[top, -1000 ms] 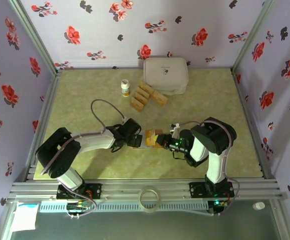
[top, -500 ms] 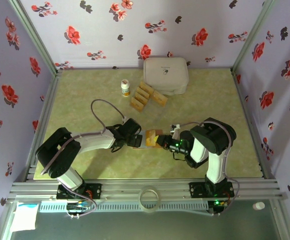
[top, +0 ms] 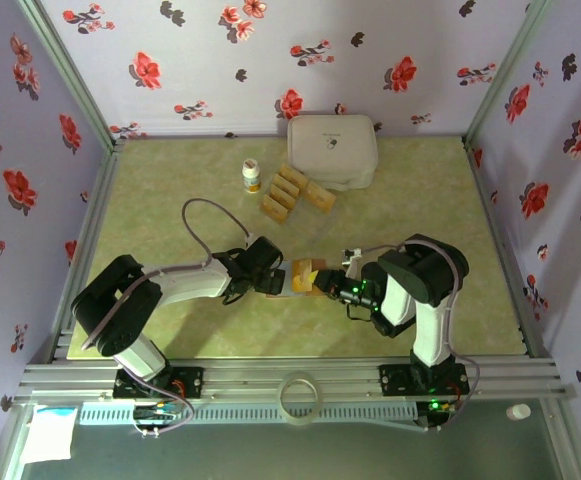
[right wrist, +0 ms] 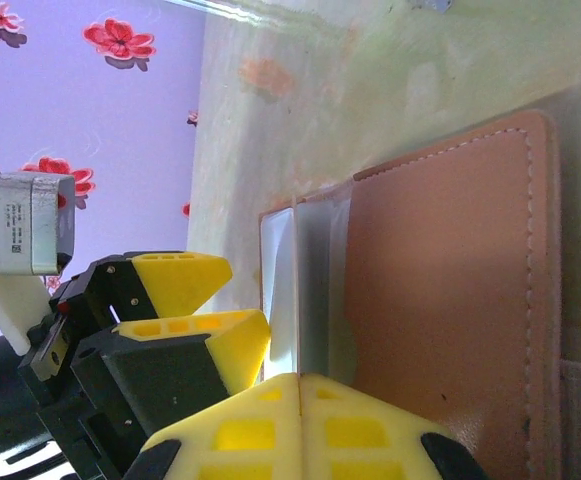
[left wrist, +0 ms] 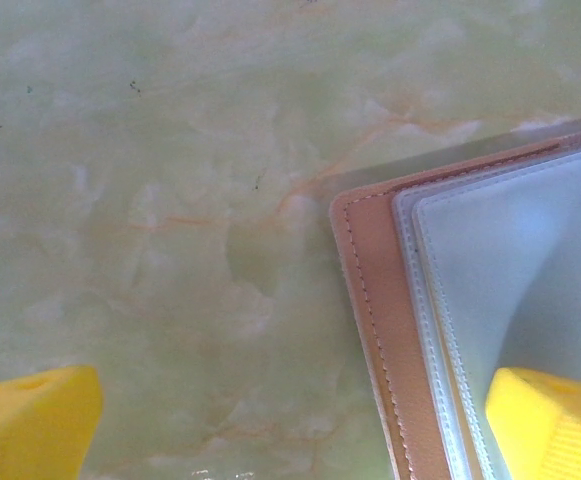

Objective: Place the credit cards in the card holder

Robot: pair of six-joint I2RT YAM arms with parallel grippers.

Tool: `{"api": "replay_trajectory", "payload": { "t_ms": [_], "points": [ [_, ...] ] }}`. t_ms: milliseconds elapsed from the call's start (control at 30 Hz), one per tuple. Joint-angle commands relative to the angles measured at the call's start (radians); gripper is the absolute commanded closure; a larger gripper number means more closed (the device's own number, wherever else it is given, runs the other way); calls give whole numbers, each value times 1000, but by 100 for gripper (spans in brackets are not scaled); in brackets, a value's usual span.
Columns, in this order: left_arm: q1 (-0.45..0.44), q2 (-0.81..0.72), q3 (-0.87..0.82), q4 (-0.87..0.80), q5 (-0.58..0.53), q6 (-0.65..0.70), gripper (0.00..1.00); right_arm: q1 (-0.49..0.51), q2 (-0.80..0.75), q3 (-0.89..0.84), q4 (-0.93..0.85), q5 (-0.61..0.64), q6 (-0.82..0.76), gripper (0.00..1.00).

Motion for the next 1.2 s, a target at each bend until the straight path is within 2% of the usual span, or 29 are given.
{"api": "replay_trajectory", "payload": {
  "t_ms": [0, 467, 867, 967, 1033, 1167],
  "points": [
    [-6, 32, -14, -62, -33, 11, 0, 12, 74, 4, -160, 0, -3, 100],
    [-5, 28, -12, -68, -33, 13, 0, 11, 111, -14, -161, 40, 13, 100],
    [-6, 24, -17, -69, -37, 13, 0, -8, 46, -34, -204, 84, 4, 100],
    [-6, 23, -22, -68, -37, 12, 0, -25, -50, -30, -273, 78, 1, 100],
    [-5, 21, -24, -69, -40, 13, 0, -29, -172, -24, -398, 94, -28, 100],
    [-5, 16, -28, -67, -42, 14, 0, -31, -533, 31, -835, 150, -144, 100]
  ]
}}
